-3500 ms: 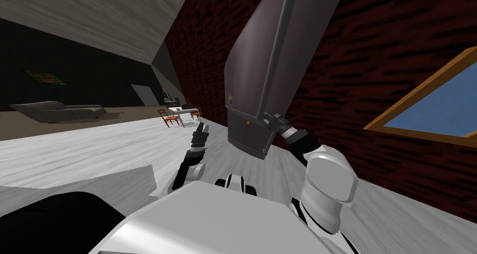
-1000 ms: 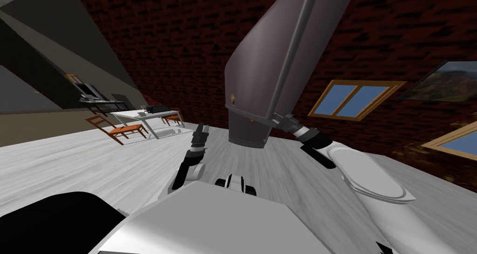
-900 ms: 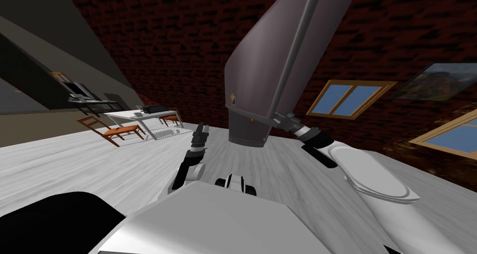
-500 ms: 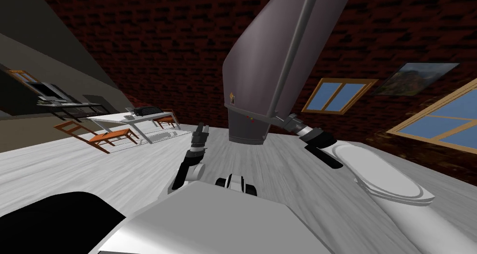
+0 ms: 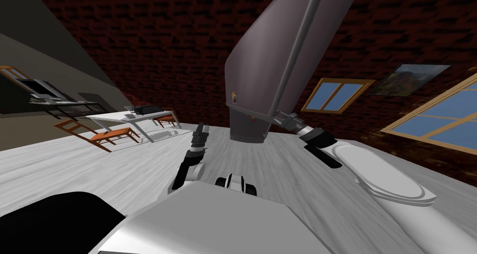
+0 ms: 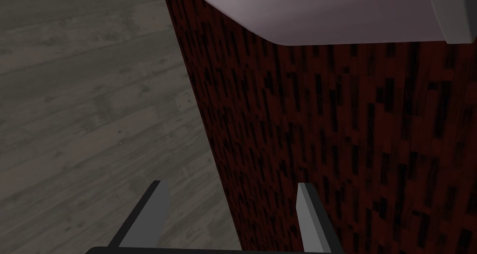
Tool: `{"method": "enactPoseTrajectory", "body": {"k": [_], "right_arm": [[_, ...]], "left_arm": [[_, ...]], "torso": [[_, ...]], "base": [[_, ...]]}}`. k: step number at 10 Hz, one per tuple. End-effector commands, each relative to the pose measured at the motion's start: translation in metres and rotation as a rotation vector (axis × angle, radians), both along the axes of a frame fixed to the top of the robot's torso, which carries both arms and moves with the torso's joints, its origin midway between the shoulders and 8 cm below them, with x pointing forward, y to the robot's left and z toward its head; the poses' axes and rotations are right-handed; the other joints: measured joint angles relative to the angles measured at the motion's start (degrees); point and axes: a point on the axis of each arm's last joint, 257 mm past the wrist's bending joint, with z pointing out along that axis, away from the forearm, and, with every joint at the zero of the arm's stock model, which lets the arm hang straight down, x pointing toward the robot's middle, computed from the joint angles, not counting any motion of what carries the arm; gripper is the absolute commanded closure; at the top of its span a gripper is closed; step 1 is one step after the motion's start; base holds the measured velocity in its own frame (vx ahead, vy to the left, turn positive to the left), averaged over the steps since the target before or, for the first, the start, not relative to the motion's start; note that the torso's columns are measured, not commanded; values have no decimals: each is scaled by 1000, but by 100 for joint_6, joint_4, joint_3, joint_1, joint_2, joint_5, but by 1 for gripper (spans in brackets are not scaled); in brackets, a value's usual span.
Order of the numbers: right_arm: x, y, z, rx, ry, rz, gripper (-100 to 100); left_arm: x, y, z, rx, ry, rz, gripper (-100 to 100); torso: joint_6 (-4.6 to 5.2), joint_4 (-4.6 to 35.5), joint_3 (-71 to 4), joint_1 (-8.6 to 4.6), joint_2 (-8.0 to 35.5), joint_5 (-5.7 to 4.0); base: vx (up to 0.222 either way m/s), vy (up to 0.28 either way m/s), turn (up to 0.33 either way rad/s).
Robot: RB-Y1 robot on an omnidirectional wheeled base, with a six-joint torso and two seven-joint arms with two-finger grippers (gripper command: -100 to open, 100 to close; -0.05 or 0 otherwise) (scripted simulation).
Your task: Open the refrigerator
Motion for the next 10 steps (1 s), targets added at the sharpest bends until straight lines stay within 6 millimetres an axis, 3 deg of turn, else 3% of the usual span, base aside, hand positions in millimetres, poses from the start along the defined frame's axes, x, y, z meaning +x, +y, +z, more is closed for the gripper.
{"method": "enactPoseTrajectory", "body": {"k": [1,2,3,6,10], "right_arm": [[1,-5,13,0,-4,-1,-100],[0,-2,6,-2,-5,-2,-100],[-1,-2,7,-1,-4,-1,100],[3,-14,10,-3,-7,-29,100],[8,-30,14,-6,-11,-67,100]], "left_arm": [[0,0,0,0,0,0,0],[0,0,0,0,0,0,0],[0,0,0,0,0,0,0],[0,0,0,0,0,0,0],[0,0,0,0,0,0,0]], "torso": [[9,-6,-17,-63,-31,-18],[11,-17,-42,-75,-69,-27],[12,-14,-35,-87,-51,-29],[14,-12,6,-33,-4,-22],[19,3,-2,-67,-4,-23]], "base": [[65,99,-6],[42,64,-9],[3,13,2],[-63,213,-84],[-118,237,-79]]}}
